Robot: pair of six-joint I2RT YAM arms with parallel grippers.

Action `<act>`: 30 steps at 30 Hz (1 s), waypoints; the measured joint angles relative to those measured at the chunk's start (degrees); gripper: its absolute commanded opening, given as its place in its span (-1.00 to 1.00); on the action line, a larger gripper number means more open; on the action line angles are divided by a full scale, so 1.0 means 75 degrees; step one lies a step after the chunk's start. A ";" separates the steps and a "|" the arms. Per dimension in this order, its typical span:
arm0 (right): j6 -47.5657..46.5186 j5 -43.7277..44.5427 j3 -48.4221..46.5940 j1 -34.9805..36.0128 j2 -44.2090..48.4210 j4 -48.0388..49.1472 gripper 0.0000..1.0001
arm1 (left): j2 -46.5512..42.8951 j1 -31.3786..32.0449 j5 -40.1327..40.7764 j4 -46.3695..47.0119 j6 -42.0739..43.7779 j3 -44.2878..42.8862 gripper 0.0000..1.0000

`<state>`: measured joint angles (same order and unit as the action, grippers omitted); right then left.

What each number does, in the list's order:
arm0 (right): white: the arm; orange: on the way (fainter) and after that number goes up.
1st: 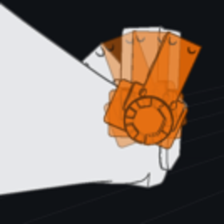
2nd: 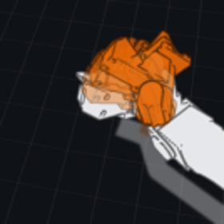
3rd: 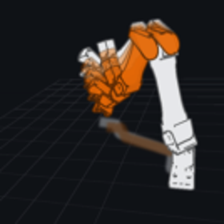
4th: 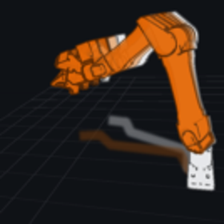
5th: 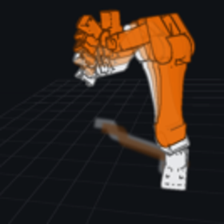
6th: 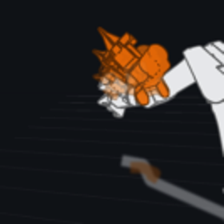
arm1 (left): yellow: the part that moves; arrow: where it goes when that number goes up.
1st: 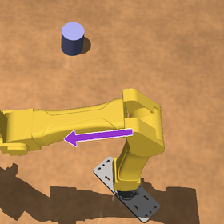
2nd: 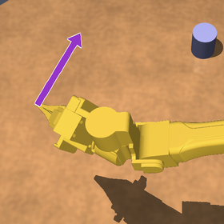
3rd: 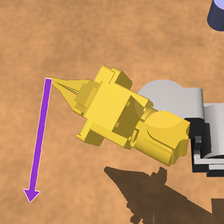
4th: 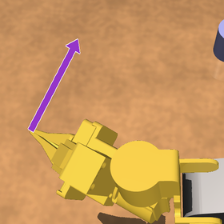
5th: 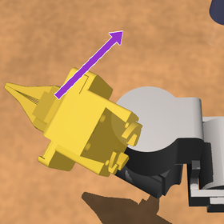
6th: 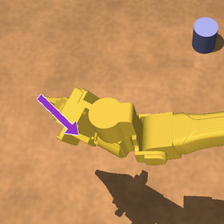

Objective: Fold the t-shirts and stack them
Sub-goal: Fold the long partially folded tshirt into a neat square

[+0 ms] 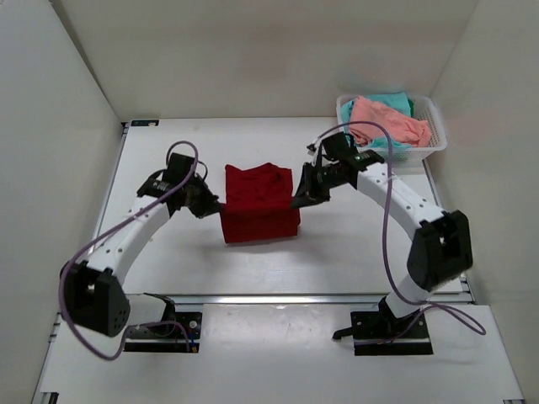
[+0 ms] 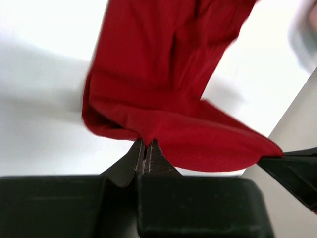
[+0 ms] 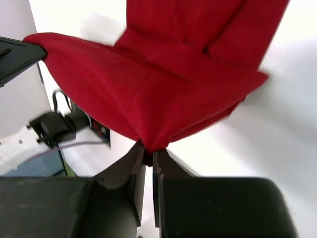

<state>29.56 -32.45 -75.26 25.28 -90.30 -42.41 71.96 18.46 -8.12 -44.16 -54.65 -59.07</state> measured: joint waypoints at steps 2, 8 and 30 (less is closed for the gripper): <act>-0.0146 -0.0044 -0.0609 -0.0154 -0.0597 -0.0122 -0.99 | 0.0577 -0.0262 -0.0038 0.0163 0.0114 -0.0370 -1.00; -0.0399 -0.0283 -0.3069 -0.0699 -0.2885 -0.0440 -1.00 | 0.2847 -0.1075 -0.0207 0.0670 0.0297 -0.2066 -0.99; -0.0906 0.0734 -0.5286 -0.1574 -0.3774 -0.0562 -0.19 | 0.5298 -0.1603 -0.0227 0.1871 0.2028 -0.2999 0.32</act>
<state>22.76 -26.94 -114.91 13.47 -118.61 -46.63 111.70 6.44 -9.82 -30.13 -39.44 -81.56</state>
